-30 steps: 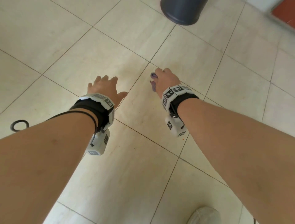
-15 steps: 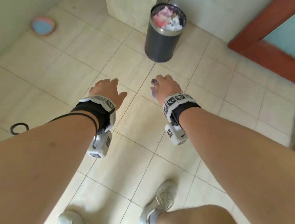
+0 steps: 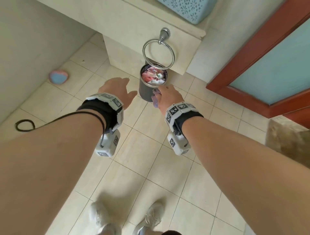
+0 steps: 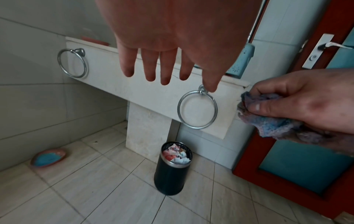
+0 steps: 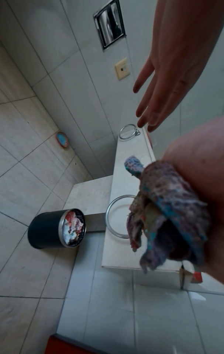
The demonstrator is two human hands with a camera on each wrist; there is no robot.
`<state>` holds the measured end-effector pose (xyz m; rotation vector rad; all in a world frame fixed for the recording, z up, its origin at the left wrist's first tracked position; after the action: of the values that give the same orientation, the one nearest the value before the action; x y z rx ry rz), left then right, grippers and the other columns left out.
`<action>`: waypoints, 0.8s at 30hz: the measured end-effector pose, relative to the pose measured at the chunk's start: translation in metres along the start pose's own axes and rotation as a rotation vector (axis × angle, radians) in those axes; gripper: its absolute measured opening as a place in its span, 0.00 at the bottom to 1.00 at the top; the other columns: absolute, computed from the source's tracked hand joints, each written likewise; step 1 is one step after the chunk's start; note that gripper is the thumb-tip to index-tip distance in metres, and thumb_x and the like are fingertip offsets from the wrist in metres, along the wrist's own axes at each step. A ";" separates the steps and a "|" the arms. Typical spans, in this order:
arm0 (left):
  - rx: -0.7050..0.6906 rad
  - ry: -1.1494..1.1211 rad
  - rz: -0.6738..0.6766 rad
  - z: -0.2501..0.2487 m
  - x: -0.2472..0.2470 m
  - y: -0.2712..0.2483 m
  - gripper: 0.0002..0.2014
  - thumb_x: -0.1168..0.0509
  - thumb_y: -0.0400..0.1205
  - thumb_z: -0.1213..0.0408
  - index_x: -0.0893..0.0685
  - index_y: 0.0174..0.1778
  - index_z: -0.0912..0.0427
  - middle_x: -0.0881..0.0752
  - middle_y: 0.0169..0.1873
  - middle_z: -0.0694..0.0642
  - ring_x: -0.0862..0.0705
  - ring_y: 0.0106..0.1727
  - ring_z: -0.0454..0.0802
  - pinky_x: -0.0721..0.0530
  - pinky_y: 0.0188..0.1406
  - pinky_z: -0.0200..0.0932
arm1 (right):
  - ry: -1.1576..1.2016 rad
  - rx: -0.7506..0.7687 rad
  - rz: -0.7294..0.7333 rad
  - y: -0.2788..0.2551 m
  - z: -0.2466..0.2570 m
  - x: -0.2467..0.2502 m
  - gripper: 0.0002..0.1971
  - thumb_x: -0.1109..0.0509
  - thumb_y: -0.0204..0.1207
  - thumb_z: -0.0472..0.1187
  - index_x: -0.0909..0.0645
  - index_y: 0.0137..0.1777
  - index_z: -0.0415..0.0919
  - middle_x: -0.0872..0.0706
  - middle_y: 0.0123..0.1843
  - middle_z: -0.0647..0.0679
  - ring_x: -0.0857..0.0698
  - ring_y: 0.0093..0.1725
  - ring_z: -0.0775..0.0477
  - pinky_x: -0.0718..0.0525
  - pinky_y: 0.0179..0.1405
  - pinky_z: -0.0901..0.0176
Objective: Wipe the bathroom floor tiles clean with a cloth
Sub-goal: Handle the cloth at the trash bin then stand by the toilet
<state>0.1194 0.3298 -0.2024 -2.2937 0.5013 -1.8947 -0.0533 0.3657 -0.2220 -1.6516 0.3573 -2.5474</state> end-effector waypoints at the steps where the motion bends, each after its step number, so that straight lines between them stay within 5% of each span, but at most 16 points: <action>1: -0.006 -0.006 -0.011 0.000 0.008 0.005 0.29 0.43 0.87 0.44 0.35 0.82 0.53 0.29 0.78 0.54 0.32 0.79 0.57 0.31 0.74 0.57 | 0.050 -0.012 0.007 0.007 0.005 0.008 0.16 0.42 0.86 0.42 0.27 0.70 0.39 0.26 0.62 0.42 0.19 0.54 0.44 0.28 0.42 0.68; 3: -0.018 -0.010 -0.020 0.003 0.017 0.018 0.29 0.43 0.86 0.43 0.35 0.82 0.52 0.29 0.79 0.54 0.32 0.79 0.57 0.32 0.75 0.57 | 0.081 -0.015 0.003 0.020 0.015 0.017 0.17 0.42 0.86 0.41 0.29 0.74 0.42 0.27 0.63 0.43 0.20 0.51 0.47 0.31 0.37 0.70; 13: -0.086 -0.013 0.037 0.040 0.048 0.119 0.31 0.43 0.86 0.43 0.35 0.83 0.54 0.30 0.80 0.54 0.32 0.80 0.57 0.32 0.76 0.57 | 0.024 -0.128 0.002 0.098 0.050 0.031 0.21 0.41 0.85 0.44 0.31 0.78 0.47 0.28 0.74 0.41 0.24 0.70 0.38 0.25 0.64 0.53; 18: -0.089 0.007 0.054 0.068 0.063 0.162 0.31 0.42 0.86 0.42 0.35 0.83 0.53 0.30 0.80 0.53 0.32 0.80 0.57 0.31 0.76 0.58 | 0.020 -0.109 -0.008 0.134 0.078 0.032 0.20 0.40 0.85 0.43 0.29 0.75 0.40 0.27 0.70 0.39 0.23 0.66 0.40 0.32 0.49 0.62; 24: -0.093 0.000 0.097 0.084 0.045 0.190 0.32 0.43 0.86 0.42 0.36 0.83 0.53 0.32 0.81 0.54 0.34 0.81 0.57 0.33 0.78 0.57 | 0.010 -0.113 0.039 0.162 0.084 0.003 0.15 0.40 0.85 0.41 0.27 0.69 0.36 0.27 0.62 0.43 0.23 0.57 0.43 0.37 0.43 0.68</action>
<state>0.1757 0.1277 -0.2353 -2.2804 0.7014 -1.8635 0.0126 0.1951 -0.2255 -1.6521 0.5374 -2.5516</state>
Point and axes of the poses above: each hand's wrist, its own y-axis towards the middle knuckle, its own x-axis out of the back of the hand, z = x × y, the point moved 1 cm from there along y, towards the middle knuckle
